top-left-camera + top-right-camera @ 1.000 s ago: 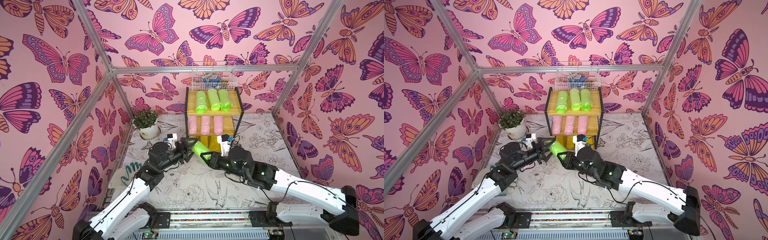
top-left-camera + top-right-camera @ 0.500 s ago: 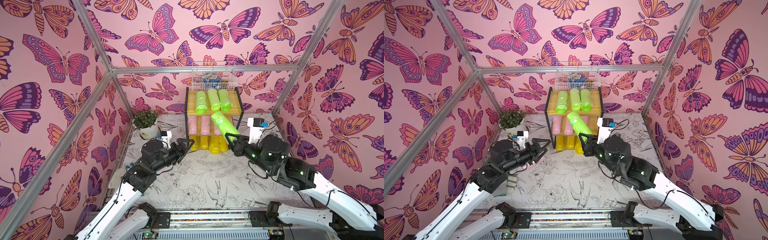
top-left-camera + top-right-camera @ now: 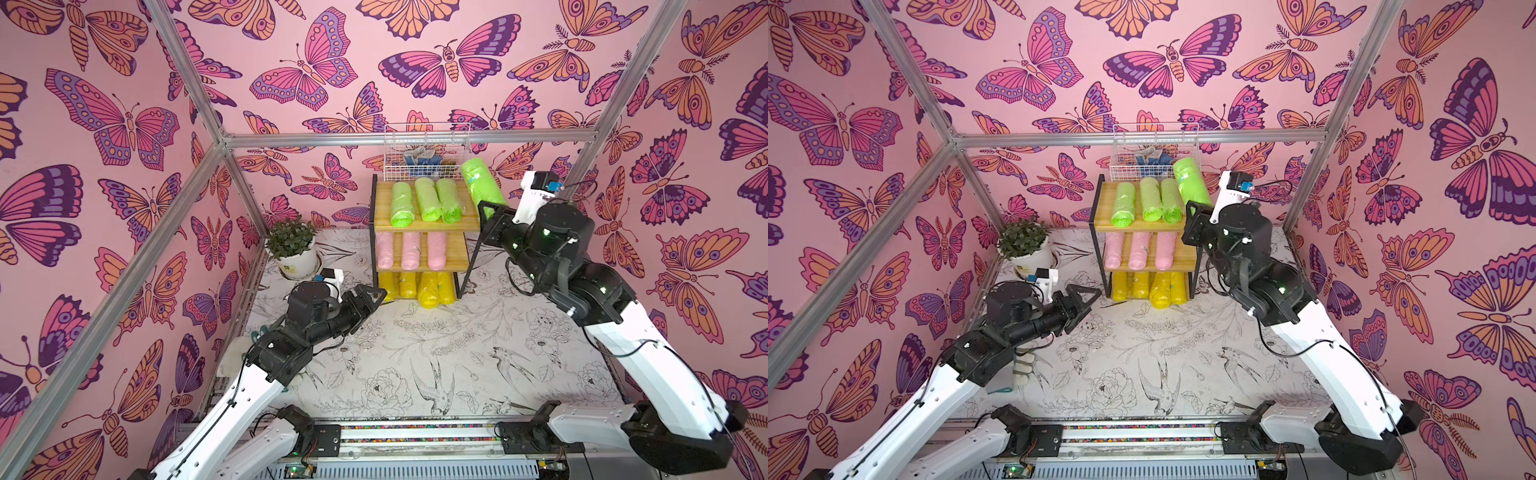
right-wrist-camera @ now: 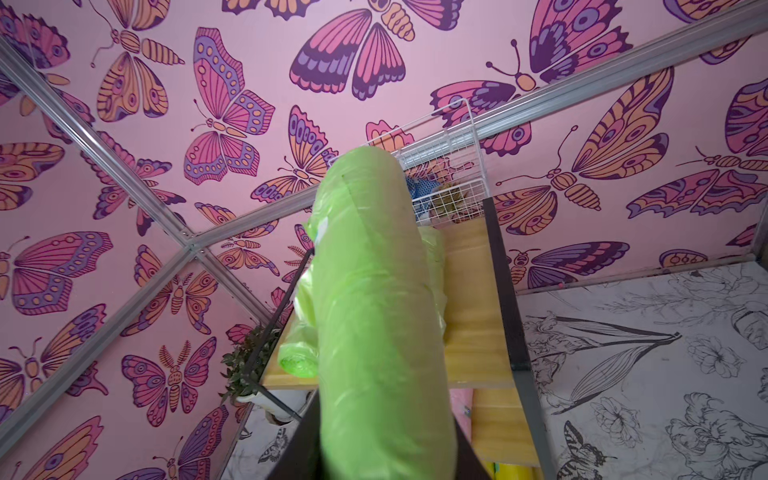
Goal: Sort the rolls of trash bags by color and place them on the shelf
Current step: Place the roll of trash bags on the shelf.
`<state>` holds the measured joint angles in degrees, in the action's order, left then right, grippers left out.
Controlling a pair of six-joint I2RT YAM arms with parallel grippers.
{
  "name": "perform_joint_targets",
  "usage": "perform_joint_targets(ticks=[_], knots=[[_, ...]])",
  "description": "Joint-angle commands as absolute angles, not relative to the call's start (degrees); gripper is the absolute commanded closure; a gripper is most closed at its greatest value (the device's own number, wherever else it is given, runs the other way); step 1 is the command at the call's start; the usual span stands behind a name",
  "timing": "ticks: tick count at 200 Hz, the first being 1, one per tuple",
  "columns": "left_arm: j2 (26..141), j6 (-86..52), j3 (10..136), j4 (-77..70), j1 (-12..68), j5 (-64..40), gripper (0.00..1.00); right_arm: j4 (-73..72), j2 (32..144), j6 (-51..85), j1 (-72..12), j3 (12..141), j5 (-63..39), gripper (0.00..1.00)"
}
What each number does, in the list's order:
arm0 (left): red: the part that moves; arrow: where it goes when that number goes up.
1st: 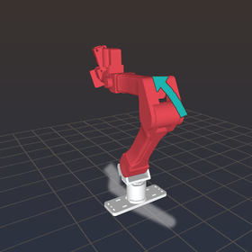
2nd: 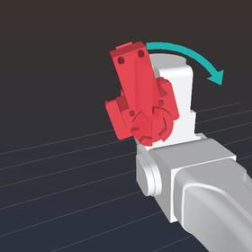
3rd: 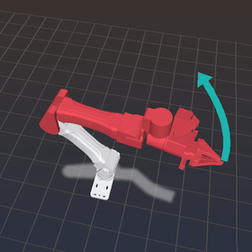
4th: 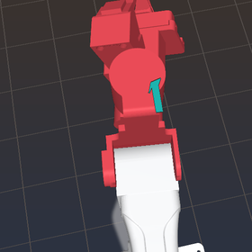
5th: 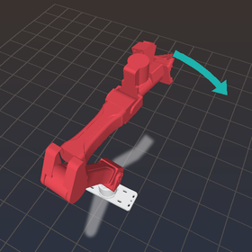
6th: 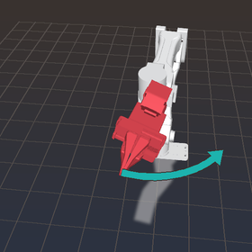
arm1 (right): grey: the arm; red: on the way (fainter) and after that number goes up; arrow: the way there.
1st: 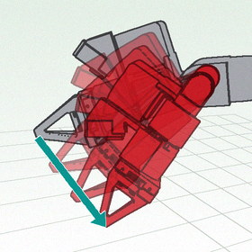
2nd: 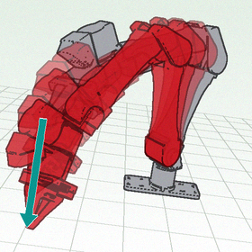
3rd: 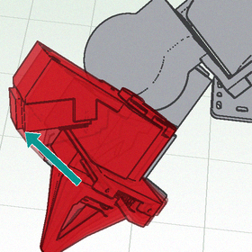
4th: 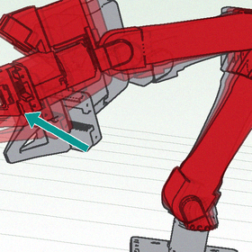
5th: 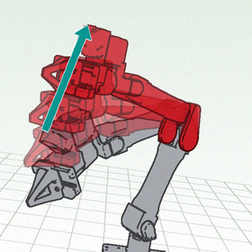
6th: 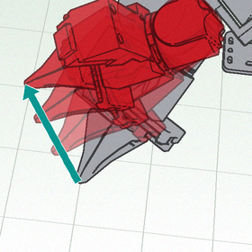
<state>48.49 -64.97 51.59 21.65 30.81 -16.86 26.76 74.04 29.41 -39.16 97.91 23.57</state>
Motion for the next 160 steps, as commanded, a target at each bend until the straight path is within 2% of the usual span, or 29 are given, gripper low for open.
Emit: perform_joint_targets(ticks=[1,52,103,160], knots=[[48.50,-62.21,53.30,25.07,30.85,-16.45,0.17,27.47,77.81,25.98,-37.70,103.71,23.83,1.00],[47.97,-60.61,53.64,28.94,30.85,-16.26,0.18,32.27,86.82,20.18,-36.57,112.99,31.07,1.00],[48.81,-60.04,53.68,30.04,30.85,-16.13,0.18,35.39,89.65,17.12,-36.08,115.41,35.67,1.00],[50.45,-58.42,54.66,31.05,30.85,-16.87,0.18,39.98,94.29,19.49,-32.71,117.61,31.40,1.00]])
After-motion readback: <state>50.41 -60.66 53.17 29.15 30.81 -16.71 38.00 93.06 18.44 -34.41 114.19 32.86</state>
